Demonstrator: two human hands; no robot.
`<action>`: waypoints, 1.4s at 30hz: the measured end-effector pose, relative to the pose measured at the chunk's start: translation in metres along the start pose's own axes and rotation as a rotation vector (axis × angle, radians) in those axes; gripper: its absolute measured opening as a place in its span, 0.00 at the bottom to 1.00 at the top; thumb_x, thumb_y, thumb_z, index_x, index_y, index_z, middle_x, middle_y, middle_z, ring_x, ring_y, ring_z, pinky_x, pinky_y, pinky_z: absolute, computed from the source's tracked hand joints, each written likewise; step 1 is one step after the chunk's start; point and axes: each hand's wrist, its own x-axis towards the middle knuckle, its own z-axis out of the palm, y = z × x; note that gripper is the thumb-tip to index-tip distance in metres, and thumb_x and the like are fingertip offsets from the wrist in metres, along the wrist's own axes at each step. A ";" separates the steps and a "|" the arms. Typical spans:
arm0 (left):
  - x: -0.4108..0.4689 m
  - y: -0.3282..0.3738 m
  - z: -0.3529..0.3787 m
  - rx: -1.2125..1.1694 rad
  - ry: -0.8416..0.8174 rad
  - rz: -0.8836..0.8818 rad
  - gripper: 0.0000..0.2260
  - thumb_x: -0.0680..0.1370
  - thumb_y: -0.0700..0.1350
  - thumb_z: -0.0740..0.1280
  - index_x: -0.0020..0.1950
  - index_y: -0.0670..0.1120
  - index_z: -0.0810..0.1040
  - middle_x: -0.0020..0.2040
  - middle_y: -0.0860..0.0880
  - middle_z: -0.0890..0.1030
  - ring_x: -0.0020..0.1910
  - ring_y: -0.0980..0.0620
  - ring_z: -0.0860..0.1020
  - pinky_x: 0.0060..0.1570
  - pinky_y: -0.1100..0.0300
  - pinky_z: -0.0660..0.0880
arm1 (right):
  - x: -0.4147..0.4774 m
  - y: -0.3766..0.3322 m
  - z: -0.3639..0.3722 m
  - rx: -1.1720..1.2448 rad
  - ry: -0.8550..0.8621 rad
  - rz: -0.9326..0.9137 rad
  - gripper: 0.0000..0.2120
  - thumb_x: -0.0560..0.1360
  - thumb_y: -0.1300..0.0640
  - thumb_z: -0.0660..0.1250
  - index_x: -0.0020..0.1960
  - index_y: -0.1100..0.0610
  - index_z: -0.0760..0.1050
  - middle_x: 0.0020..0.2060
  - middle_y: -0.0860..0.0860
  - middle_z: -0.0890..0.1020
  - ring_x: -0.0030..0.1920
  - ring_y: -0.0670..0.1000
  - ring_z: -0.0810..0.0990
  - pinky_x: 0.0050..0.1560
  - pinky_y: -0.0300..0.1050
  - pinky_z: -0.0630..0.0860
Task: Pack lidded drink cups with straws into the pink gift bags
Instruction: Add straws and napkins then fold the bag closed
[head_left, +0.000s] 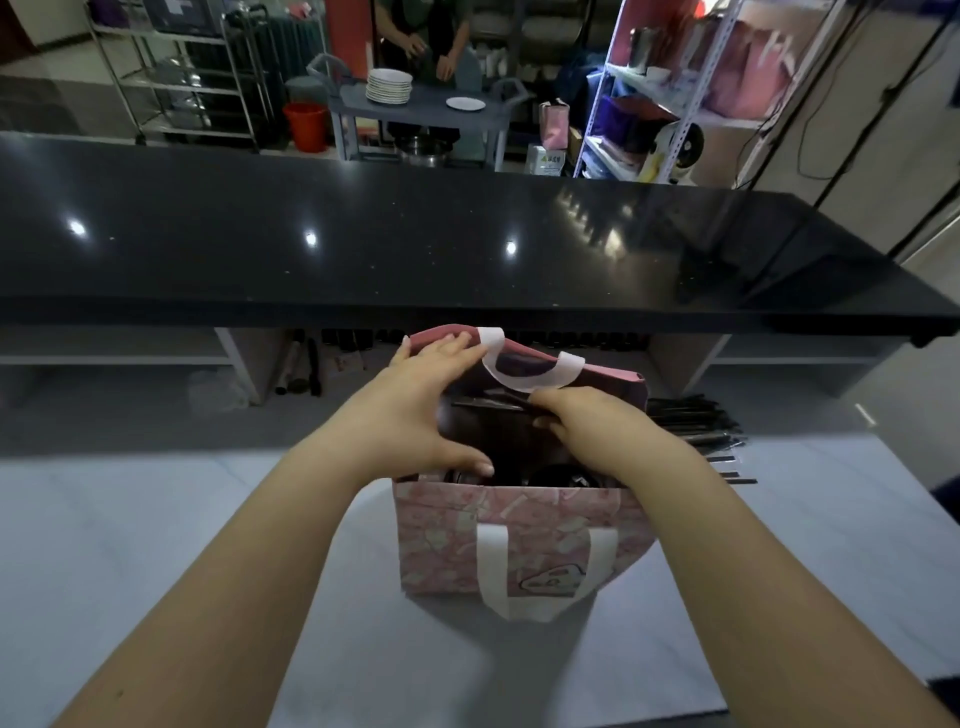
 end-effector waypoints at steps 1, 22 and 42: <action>-0.001 0.001 0.000 0.014 0.028 0.008 0.49 0.64 0.62 0.77 0.79 0.59 0.54 0.79 0.58 0.54 0.73 0.67 0.44 0.75 0.57 0.43 | 0.002 -0.003 0.000 -0.022 -0.005 0.001 0.14 0.80 0.57 0.60 0.64 0.47 0.73 0.55 0.49 0.80 0.51 0.51 0.78 0.50 0.46 0.75; 0.052 0.104 0.008 0.400 0.302 0.137 0.16 0.79 0.57 0.62 0.65 0.55 0.77 0.59 0.54 0.77 0.62 0.50 0.71 0.60 0.52 0.64 | -0.069 0.034 -0.090 0.141 0.384 0.016 0.07 0.73 0.54 0.72 0.49 0.46 0.77 0.45 0.42 0.79 0.47 0.45 0.77 0.50 0.49 0.77; 0.149 0.214 0.228 0.356 0.079 -0.358 0.13 0.77 0.43 0.61 0.62 0.50 0.72 0.57 0.48 0.75 0.59 0.44 0.70 0.55 0.50 0.65 | -0.058 0.245 -0.034 0.130 0.329 0.018 0.11 0.73 0.59 0.71 0.55 0.50 0.78 0.51 0.47 0.79 0.56 0.52 0.74 0.53 0.51 0.74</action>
